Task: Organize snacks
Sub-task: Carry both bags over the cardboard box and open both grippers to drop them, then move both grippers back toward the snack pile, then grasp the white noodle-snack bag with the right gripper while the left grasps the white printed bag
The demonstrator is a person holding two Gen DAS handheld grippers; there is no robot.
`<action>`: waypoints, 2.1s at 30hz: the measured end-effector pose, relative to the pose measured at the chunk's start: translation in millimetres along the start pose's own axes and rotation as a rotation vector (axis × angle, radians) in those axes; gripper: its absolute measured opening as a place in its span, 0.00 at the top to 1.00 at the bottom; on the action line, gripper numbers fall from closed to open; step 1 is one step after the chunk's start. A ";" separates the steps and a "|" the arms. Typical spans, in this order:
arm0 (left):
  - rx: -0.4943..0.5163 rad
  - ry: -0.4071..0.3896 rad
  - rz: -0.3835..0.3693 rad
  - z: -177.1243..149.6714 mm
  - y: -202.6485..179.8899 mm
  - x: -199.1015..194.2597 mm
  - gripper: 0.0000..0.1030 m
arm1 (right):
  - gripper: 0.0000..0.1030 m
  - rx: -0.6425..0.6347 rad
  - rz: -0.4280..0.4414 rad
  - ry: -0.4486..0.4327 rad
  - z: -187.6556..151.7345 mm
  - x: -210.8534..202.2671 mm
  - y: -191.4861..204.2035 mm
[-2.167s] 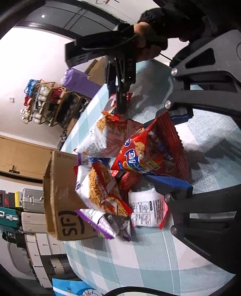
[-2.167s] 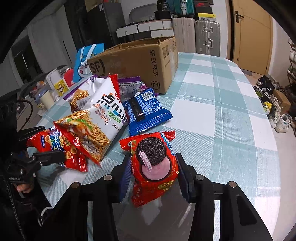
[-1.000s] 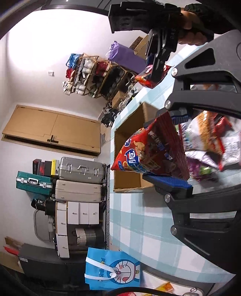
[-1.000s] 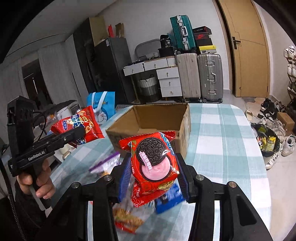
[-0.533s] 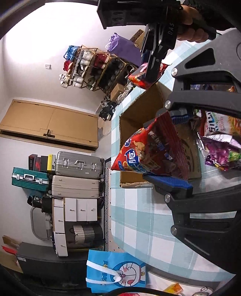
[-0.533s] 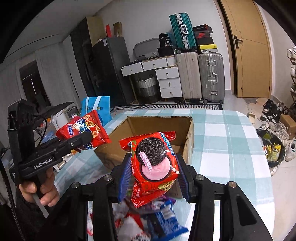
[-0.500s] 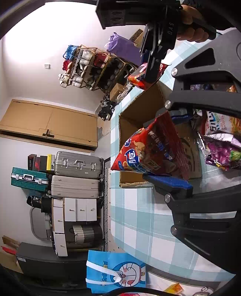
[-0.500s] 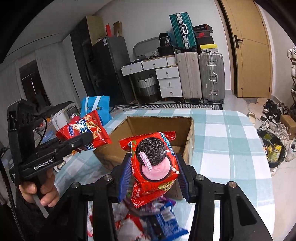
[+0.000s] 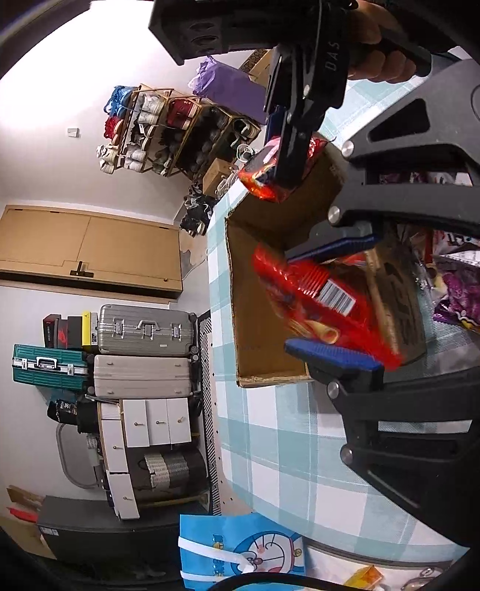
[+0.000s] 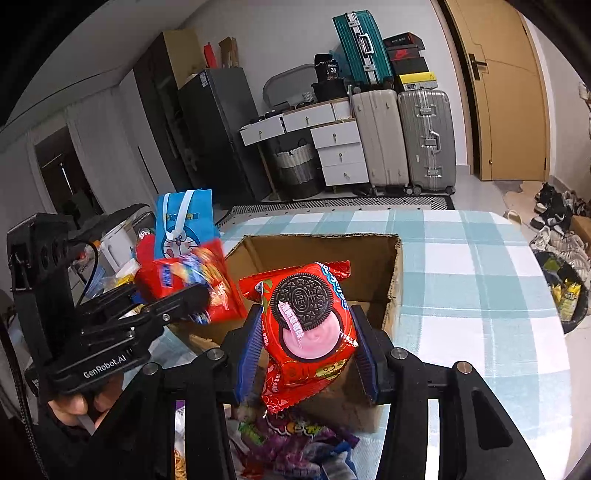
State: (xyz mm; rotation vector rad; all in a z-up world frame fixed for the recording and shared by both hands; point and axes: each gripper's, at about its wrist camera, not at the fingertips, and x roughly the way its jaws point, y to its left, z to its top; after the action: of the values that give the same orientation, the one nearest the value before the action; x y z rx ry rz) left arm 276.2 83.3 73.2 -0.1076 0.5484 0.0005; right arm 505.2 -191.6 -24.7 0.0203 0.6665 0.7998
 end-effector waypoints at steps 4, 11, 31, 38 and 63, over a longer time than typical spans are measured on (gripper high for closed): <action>-0.001 0.022 -0.010 -0.8 2.9 12.9 0.65 | 0.55 -0.005 0.000 0.008 2.7 8.8 -0.2; 0.026 0.014 -0.002 -5.3 -1.7 -7.1 0.39 | 0.49 -0.017 -0.007 -0.015 2.3 0.3 2.2; -0.070 0.071 0.028 -105.2 1.0 -112.9 0.00 | 0.00 0.028 -0.070 -0.007 -83.7 -103.5 13.2; -0.050 0.120 0.041 -129.5 -7.0 -118.3 0.00 | 0.00 0.014 -0.074 0.064 -114.7 -99.8 19.5; -0.011 0.251 0.001 -154.4 -14.3 -95.6 0.00 | 0.18 0.020 0.091 0.218 -134.0 -63.7 36.0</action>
State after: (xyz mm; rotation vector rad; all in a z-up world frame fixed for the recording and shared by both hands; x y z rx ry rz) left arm 114.7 56.0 -6.5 -0.1192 0.7988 -0.0093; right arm 374.4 -239.1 -87.4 -0.0188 0.8851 0.8901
